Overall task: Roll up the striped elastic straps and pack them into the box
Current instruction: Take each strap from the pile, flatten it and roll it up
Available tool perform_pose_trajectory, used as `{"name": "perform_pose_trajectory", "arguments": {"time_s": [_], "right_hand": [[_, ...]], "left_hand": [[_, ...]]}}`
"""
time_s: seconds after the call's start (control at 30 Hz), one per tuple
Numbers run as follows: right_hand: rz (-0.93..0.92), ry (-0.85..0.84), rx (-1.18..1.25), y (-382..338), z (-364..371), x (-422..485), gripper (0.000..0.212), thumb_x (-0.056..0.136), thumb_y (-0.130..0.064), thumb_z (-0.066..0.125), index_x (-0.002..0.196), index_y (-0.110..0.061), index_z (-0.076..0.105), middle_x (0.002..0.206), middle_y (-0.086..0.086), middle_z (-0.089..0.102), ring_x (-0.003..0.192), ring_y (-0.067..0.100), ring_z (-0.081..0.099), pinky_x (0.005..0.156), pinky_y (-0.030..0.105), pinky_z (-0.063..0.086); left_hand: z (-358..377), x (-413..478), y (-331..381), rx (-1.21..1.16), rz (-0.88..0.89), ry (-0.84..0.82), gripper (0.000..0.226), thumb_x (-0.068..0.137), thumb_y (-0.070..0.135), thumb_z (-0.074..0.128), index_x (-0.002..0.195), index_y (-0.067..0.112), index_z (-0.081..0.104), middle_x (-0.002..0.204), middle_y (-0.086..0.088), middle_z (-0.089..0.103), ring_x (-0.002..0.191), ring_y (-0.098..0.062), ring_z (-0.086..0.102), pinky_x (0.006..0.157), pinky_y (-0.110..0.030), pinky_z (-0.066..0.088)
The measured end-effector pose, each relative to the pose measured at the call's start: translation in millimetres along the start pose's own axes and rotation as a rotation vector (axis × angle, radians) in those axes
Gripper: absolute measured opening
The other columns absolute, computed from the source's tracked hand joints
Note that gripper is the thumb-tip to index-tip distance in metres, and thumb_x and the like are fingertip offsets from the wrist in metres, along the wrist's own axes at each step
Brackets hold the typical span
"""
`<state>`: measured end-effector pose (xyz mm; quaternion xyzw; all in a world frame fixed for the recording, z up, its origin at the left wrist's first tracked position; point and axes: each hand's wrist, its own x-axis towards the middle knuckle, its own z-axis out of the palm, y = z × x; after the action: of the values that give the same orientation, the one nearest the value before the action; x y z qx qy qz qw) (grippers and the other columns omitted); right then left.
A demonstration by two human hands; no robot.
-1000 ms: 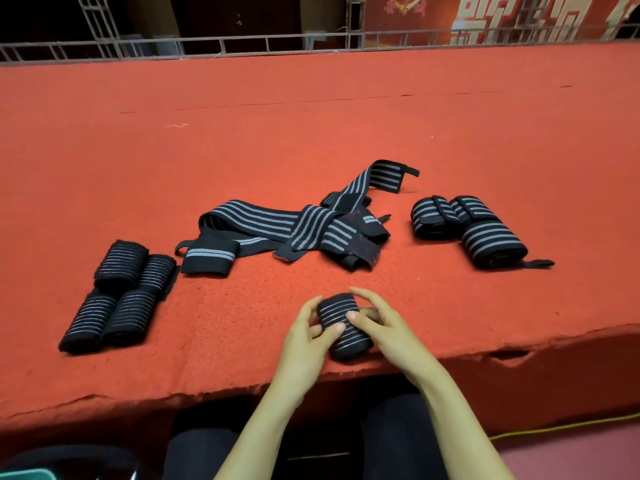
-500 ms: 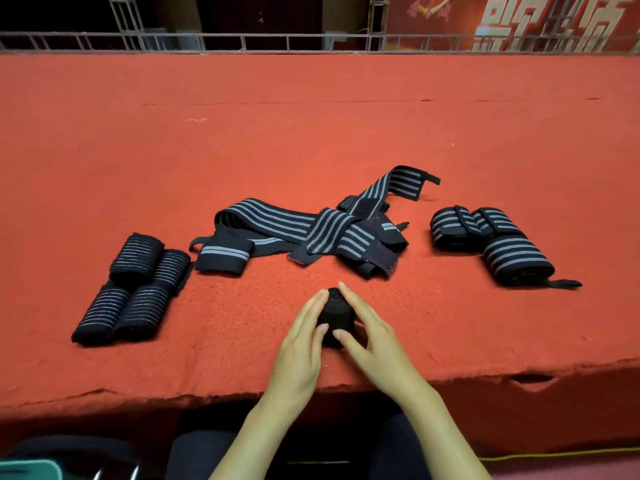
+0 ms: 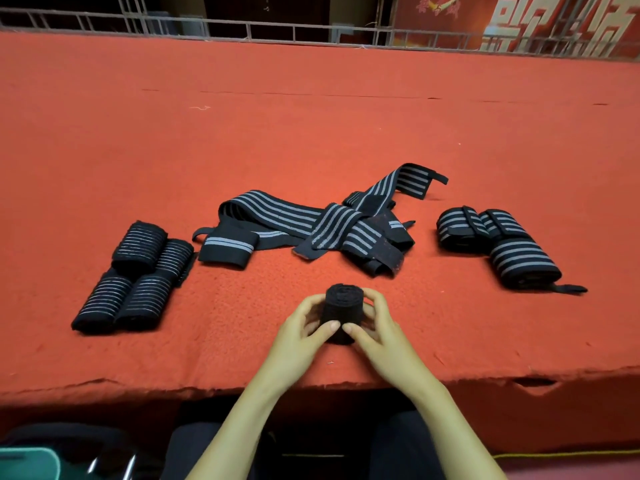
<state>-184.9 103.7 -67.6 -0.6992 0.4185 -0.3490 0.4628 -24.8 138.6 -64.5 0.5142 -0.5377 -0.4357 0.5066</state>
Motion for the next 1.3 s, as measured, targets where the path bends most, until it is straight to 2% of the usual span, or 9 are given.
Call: {"name": "perform_pose_trajectory", "arguments": {"time_s": [0.3, 0.43, 0.53, 0.7, 0.8, 0.93, 1.1, 1.2, 1.3], "right_hand": [[-0.005, -0.096, -0.053, -29.4, 41.1, 44.4, 0.046, 0.093, -0.013, 0.059, 0.131, -0.035, 0.046, 0.125, -0.003, 0.053, 0.105, 0.006, 0.061, 0.094, 0.022, 0.048], [0.053, -0.152, -0.010, -51.1, 85.1, 69.3, 0.043, 0.091, -0.020, 0.063, 0.129, -0.024, 0.041, 0.102, -0.007, 0.057, 0.080, 0.000, 0.059, 0.081, 0.024, 0.051], [0.079, -0.194, -0.026, -62.7, 122.5, 90.6, 0.032, 0.089, -0.023, 0.065, 0.112, -0.019, 0.043, 0.090, -0.005, 0.056, 0.075, 0.010, 0.057, 0.077, 0.032, 0.051], [0.138, -0.212, -0.082, -67.7, 168.9, 114.6, 0.034, 0.086, -0.032, 0.068, 0.103, -0.016, 0.044, 0.085, 0.003, 0.058, 0.078, 0.022, 0.057, 0.083, 0.046, 0.052], [0.118, -0.192, -0.122, -66.3, 175.7, 118.2, 0.034, 0.085, -0.031, 0.068, 0.101, -0.015, 0.043, 0.084, 0.006, 0.060, 0.075, 0.022, 0.058, 0.077, 0.042, 0.051], [0.149, -0.170, -0.106, -64.6, 177.2, 122.3, 0.038, 0.083, -0.031, 0.072, 0.101, -0.015, 0.043, 0.083, 0.005, 0.060, 0.075, 0.022, 0.059, 0.079, 0.044, 0.053], [0.147, -0.156, -0.134, -67.8, 180.7, 123.2, 0.039, 0.083, -0.034, 0.070, 0.103, -0.015, 0.042, 0.078, 0.002, 0.059, 0.074, 0.022, 0.061, 0.075, 0.042, 0.052], [0.159, -0.148, -0.139, -71.7, 181.9, 123.7, 0.041, 0.083, -0.034, 0.070, 0.104, -0.014, 0.042, 0.083, 0.003, 0.061, 0.082, 0.026, 0.064, 0.078, 0.042, 0.052], [0.159, -0.145, -0.166, -76.3, 184.2, 123.6, 0.038, 0.087, -0.033, 0.065, 0.107, -0.013, 0.040, 0.087, 0.003, 0.059, 0.089, 0.025, 0.062, 0.078, 0.037, 0.048]], "left_hand": [[-44.1, -0.3, -1.4, 0.012, -0.052, 0.192, 0.036, 0.084, 0.029, 0.059, 0.119, 0.031, 0.052, 0.116, 0.008, 0.064, 0.106, -0.004, 0.060, 0.091, -0.020, 0.046], [-85.8, -7.1, -0.2, 0.030, -0.130, 0.419, 0.019, 0.092, 0.018, 0.058, 0.107, 0.020, 0.047, 0.105, -0.004, 0.064, 0.093, -0.012, 0.063, 0.080, -0.017, 0.047], [-121.0, -11.9, 3.8, 0.224, -0.163, 0.510, 0.017, 0.093, 0.018, 0.056, 0.107, 0.011, 0.048, 0.097, 0.003, 0.063, 0.087, -0.010, 0.060, 0.070, -0.008, 0.042], [-158.0, -7.8, 2.1, 0.714, -0.302, 0.551, 0.033, 0.098, 0.018, 0.046, 0.123, -0.001, 0.052, 0.121, -0.018, 0.054, 0.111, -0.032, 0.052, 0.095, -0.034, 0.034], [-153.9, -4.3, 7.8, 1.013, -0.360, 0.465, 0.032, 0.100, 0.020, 0.037, 0.122, 0.001, 0.050, 0.123, -0.017, 0.051, 0.111, -0.035, 0.053, 0.092, -0.041, 0.037], [-155.5, -2.2, 18.6, 1.087, -0.310, 0.522, 0.049, 0.094, 0.016, 0.051, 0.139, 0.008, 0.034, 0.123, -0.016, 0.052, 0.114, -0.035, 0.051, 0.087, -0.041, 0.040], [-168.8, -5.7, 5.8, 1.240, -0.116, 0.654, 0.017, 0.068, 0.012, 0.080, 0.081, 0.010, 0.070, 0.087, -0.009, 0.057, 0.086, -0.034, 0.050, 0.071, -0.044, 0.038], [-176.2, -11.7, -4.1, 1.240, -0.023, 0.667, 0.003, 0.076, 0.018, 0.074, 0.078, 0.017, 0.073, 0.080, 0.000, 0.065, 0.083, -0.030, 0.053, 0.076, -0.040, 0.030], [-180.2, -15.1, -11.7, 1.174, 0.033, 0.601, 0.020, 0.082, 0.023, 0.059, 0.093, 0.014, 0.073, 0.086, 0.000, 0.070, 0.089, -0.028, 0.060, 0.093, -0.043, 0.033]]}}
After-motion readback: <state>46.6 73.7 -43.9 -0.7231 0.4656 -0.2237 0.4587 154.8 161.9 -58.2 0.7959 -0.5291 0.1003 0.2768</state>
